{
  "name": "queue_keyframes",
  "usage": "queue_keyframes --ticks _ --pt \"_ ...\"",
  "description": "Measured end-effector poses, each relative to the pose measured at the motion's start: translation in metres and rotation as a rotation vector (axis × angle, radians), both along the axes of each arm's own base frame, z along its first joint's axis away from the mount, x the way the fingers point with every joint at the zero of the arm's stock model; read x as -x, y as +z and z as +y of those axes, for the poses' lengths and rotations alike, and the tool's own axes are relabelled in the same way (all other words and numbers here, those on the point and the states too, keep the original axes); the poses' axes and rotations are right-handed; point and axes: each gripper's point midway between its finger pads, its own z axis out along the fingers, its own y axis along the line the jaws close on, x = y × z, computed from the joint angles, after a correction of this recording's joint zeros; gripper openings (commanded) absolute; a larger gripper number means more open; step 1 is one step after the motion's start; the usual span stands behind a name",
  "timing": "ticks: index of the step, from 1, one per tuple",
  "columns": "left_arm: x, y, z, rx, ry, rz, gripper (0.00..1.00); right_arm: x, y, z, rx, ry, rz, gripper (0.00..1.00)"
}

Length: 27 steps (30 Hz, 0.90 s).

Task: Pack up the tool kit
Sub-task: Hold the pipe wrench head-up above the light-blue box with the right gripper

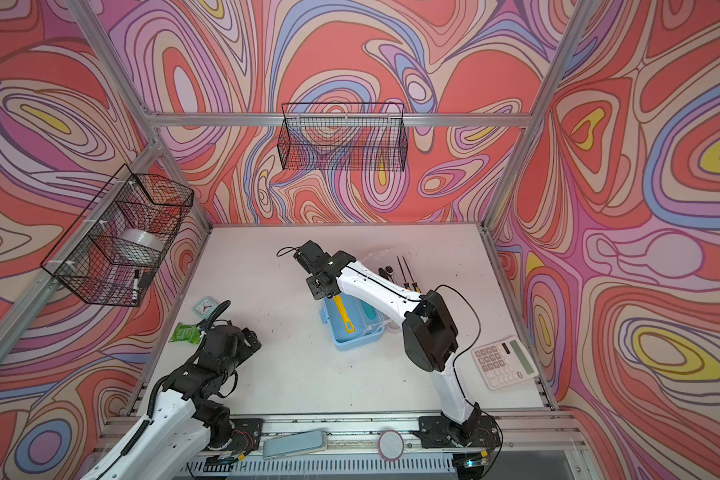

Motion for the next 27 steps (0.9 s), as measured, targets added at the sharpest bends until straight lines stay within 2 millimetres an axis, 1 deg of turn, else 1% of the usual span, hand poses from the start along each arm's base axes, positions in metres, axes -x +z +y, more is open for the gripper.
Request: queue_keyframes --ticks 4,8,11,19,27 --pt "0.000 -0.001 0.000 -0.001 0.001 0.004 1.00 0.002 -0.018 -0.003 0.020 0.015 0.015 0.00" --pt "0.000 -0.001 0.000 0.000 0.002 0.005 1.00 0.005 -0.029 -0.008 0.041 0.027 0.029 0.00" --pt "0.001 -0.002 0.000 0.000 0.003 0.006 1.00 0.002 -0.033 -0.011 0.043 0.024 0.029 0.00" --pt "0.003 -0.006 0.001 0.000 0.005 0.016 1.00 -0.006 -0.034 -0.019 0.034 -0.009 0.030 0.00" --pt "0.003 -0.006 0.001 0.000 0.005 0.016 1.00 -0.005 -0.043 -0.018 0.025 -0.033 0.063 0.00"
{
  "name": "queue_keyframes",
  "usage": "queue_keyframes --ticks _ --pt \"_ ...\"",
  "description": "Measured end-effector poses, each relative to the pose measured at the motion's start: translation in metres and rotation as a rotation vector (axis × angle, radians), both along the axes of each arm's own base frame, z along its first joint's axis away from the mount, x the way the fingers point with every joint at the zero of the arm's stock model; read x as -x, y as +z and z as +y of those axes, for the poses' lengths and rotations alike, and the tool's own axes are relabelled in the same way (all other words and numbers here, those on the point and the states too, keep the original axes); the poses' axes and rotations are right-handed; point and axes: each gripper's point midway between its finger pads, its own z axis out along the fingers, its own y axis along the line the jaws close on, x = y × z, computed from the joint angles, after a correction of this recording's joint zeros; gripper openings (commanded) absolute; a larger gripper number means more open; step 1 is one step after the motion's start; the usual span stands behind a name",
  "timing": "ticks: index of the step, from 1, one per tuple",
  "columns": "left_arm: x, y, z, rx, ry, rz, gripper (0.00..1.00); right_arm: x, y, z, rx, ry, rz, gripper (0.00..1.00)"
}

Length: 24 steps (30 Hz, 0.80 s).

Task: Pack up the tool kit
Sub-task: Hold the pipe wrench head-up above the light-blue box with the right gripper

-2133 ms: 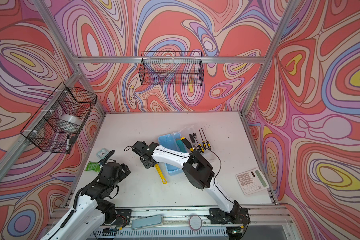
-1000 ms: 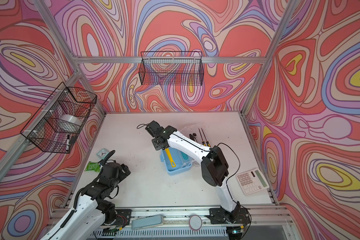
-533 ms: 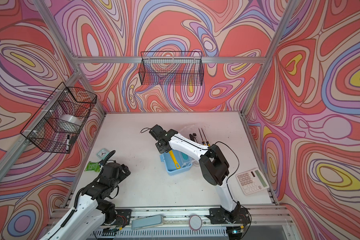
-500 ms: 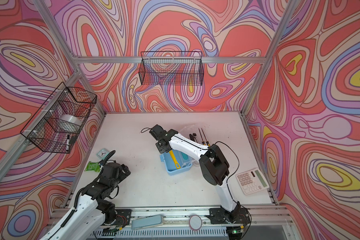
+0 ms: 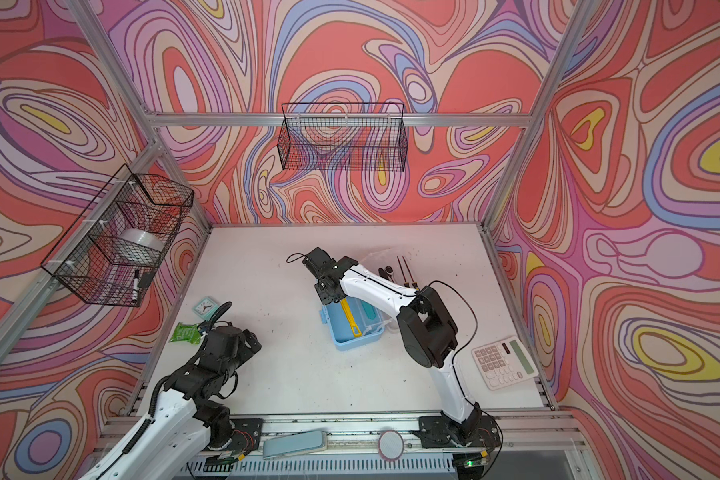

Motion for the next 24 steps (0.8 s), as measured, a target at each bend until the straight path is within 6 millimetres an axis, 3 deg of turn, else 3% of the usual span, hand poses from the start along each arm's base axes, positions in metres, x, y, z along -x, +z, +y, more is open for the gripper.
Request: queue_keyframes --ticks 24 --pt "0.000 -0.002 0.000 0.000 0.003 0.006 1.00 0.007 -0.016 -0.004 0.007 -0.011 0.033 0.00"
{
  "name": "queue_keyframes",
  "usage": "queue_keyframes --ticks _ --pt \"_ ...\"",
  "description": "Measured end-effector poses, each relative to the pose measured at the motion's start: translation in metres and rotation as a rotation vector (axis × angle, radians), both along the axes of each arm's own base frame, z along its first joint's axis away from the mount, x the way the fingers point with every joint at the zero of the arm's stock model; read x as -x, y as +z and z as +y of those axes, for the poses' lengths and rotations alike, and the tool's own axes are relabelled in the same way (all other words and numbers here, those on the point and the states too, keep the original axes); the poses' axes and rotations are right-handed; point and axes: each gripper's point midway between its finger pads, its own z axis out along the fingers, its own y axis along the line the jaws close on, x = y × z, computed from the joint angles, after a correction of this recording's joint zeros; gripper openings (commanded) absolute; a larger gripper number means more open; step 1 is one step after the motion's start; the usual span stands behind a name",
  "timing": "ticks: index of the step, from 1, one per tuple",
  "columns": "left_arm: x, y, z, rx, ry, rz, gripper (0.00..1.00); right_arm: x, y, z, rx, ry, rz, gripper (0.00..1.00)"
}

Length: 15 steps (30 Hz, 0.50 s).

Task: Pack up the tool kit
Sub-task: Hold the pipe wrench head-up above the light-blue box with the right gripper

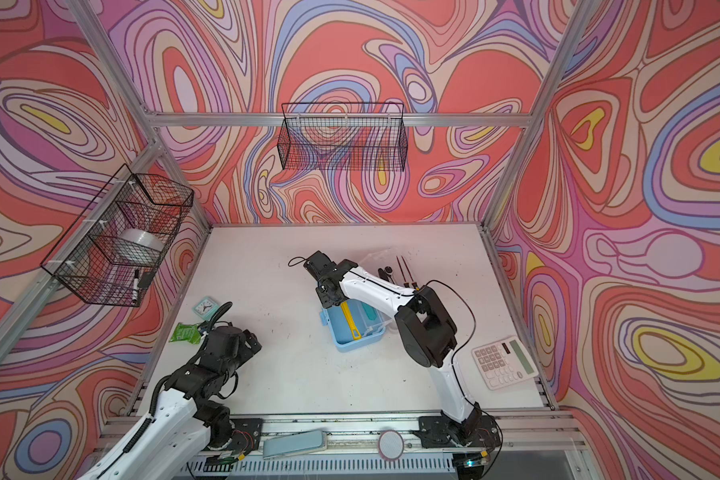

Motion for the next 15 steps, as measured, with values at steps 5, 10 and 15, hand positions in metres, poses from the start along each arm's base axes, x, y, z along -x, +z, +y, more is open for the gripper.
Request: queue_keyframes --ticks 5,10,15 --pt "0.0001 0.0000 0.0001 0.000 0.000 0.000 1.00 0.0004 -0.0039 -0.0004 0.001 0.002 0.000 0.00" --pt "0.0000 0.0000 0.0001 0.000 0.000 0.000 1.00 0.0004 -0.0041 0.0011 -0.005 0.002 -0.001 0.00" --pt "0.0000 0.0000 0.0001 0.000 0.000 0.000 1.00 0.0004 -0.0066 0.0021 -0.005 0.002 0.001 0.00"
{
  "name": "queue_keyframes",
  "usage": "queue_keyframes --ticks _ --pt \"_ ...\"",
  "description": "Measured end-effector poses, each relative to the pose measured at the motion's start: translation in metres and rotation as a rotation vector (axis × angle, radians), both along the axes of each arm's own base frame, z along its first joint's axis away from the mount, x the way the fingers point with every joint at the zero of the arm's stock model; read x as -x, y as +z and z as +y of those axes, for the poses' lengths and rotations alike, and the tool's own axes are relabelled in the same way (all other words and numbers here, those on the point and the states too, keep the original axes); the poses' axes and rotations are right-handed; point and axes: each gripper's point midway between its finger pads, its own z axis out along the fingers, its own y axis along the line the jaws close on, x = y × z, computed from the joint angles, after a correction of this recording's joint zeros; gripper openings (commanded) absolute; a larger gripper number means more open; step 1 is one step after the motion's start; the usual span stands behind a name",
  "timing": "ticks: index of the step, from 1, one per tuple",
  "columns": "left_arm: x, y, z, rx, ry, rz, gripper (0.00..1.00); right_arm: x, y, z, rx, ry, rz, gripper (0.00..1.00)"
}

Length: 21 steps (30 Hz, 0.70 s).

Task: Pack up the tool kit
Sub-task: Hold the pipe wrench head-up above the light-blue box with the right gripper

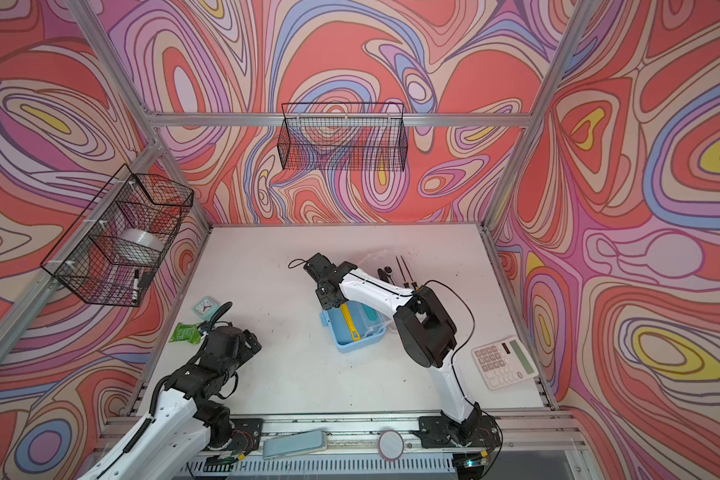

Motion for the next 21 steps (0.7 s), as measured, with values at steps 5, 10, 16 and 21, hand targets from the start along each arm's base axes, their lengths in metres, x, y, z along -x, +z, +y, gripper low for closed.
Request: queue_keyframes --ticks 5,10,16,21 --pt "0.0000 0.0001 0.0000 0.000 0.000 0.000 1.00 0.0003 -0.0006 0.0009 -0.006 -0.002 0.003 0.00" --pt "0.0000 -0.0002 0.0000 0.000 0.000 0.001 1.00 0.0009 -0.0015 0.0033 -0.022 -0.005 0.008 0.00" --pt "0.0003 -0.0010 0.0001 -0.002 0.000 0.005 1.00 0.0012 -0.0016 0.0038 -0.026 -0.005 0.012 0.00" --pt "0.0000 0.0000 0.0000 0.000 0.000 0.000 1.00 0.0012 -0.0018 0.0036 -0.025 -0.005 0.012 0.00"
